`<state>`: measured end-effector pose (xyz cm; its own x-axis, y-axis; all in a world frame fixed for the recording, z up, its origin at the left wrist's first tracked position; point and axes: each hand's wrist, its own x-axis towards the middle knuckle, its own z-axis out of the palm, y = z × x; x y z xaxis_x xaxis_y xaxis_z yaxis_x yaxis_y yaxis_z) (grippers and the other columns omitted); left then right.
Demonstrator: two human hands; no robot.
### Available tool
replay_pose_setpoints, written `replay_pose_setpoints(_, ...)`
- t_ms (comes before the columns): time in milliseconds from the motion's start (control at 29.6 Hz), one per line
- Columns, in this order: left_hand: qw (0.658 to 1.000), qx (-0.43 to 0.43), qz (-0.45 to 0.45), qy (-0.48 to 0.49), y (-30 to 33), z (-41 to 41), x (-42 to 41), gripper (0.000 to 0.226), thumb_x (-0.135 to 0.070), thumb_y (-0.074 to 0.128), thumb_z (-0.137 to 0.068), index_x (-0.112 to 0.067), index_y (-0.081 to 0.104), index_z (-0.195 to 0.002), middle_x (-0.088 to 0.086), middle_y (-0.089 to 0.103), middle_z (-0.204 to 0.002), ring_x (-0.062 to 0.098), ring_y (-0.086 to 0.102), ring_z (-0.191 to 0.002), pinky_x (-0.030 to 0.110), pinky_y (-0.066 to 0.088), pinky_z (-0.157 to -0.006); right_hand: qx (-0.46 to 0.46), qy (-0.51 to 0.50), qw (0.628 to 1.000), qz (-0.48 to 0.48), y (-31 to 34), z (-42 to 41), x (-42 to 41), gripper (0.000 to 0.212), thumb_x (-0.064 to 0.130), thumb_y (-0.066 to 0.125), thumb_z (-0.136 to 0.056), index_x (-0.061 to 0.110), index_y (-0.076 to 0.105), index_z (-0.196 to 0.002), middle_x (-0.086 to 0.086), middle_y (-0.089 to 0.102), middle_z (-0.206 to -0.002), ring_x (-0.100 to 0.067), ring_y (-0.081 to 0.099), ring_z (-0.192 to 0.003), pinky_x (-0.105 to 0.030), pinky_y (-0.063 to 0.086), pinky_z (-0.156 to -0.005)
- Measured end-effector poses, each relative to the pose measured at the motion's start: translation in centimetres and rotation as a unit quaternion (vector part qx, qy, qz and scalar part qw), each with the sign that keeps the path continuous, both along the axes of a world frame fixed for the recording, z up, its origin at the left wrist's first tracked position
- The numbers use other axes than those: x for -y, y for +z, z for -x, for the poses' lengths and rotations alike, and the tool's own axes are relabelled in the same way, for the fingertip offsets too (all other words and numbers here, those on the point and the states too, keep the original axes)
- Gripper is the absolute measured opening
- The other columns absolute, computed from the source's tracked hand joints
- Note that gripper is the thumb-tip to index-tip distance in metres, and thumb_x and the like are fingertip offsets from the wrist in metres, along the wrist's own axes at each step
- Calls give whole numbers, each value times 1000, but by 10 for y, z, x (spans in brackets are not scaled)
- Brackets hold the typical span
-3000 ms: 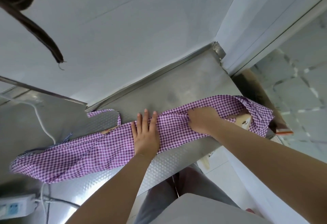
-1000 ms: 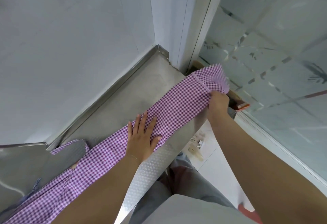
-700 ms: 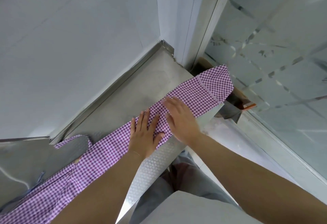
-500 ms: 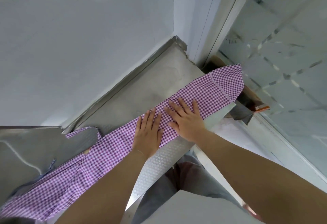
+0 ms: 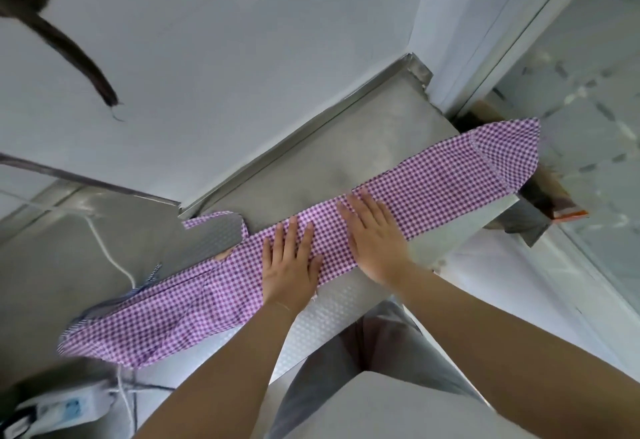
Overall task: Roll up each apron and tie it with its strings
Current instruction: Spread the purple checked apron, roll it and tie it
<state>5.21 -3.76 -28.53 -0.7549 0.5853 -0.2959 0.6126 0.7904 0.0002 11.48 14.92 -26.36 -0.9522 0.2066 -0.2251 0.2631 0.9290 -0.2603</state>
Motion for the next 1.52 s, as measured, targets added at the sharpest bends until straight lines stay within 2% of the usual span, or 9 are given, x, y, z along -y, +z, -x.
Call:
replay_pose_setpoints(270,976,-79,-75,187,15,9,63,59,-45,46,-96,-13,34,-144,16,38,-148,39,36,-135,51,16,-115,102,27,994,-12,-22,1,43,67,58,4,-91,33,9,-152,1,3,-163,-24,-8,-149,-59,-6,-116)
replay_pose_setpoints(372,955,-76,-76,276,21,11,98,59,-47,53,-93,-5,43,-133,22,54,-124,42,52,-111,55,39,-97,90,-14,995,-33,-13,7,57,61,49,16,-98,25,12,-154,-4,0,-163,-28,-10,-148,-57,-9,-116)
replay_pose_setpoints(574,955,-9,-44,295,18,13,114,51,-48,51,-93,-5,52,-121,18,57,-114,37,53,-104,50,39,-89,57,103,992,50,11,32,134,70,17,36,-99,23,-9,-153,-2,-18,-160,-25,-28,-142,-45,-13,-116)
replay_pose_setpoints(743,962,8,-48,270,28,22,123,48,-51,42,-96,-8,48,-118,12,62,-112,32,59,-104,44,38,-91,102,117,988,16,-8,39,177,67,66,10,-94,38,-15,-150,5,-27,-157,-28,-30,-142,-62,-20,-109)
replay_pose_setpoints(1014,969,33,23,244,46,27,218,51,-58,24,-96,-15,52,-95,-3,50,-58,20,53,-54,24,41,-53,60,112,992,2,-22,35,181,79,73,-24,-76,37,-21,-146,4,-27,-156,-28,-28,-142,-63,-19,-108)
replay_pose_setpoints(1217,950,-34,-32,309,52,35,259,43,-41,27,-102,-11,56,-94,4,60,-66,20,56,-57,29,48,-55,70,112,991,1,-20,35,183,81,72,-25,-72,37,-27,-145,5,-40,-148,-28,-33,-140,-64,-16,-109)
replay_pose_setpoints(1352,983,-55,-172,32,51,26,194,40,-14,33,-88,-5,57,-118,14,60,-121,32,57,-108,45,50,-89,89,114,990,11,-17,38,186,70,66,-19,-79,37,-32,-141,5,-42,-146,-27,-37,-137,-63,-19,-109)
replay_pose_setpoints(1419,988,42,-138,-47,51,19,156,57,-22,25,-91,-15,35,-146,3,32,-155,20,27,-143,41,25,-117,87,107,989,61,-11,42,187,68,57,-16,-83,31,-24,-146,6,-29,-155,-24,-29,-142,-60,-14,-113)
replay_pose_setpoints(1521,996,75,-57,-4,44,18,126,62,-29,28,-96,-24,5,-154,-5,7,-161,14,7,-148,36,6,-121,-25,1,975,223,2,42,174,58,40,10,-102,14,22,-152,-4,24,-159,-21,13,-148,-49,15,-120)
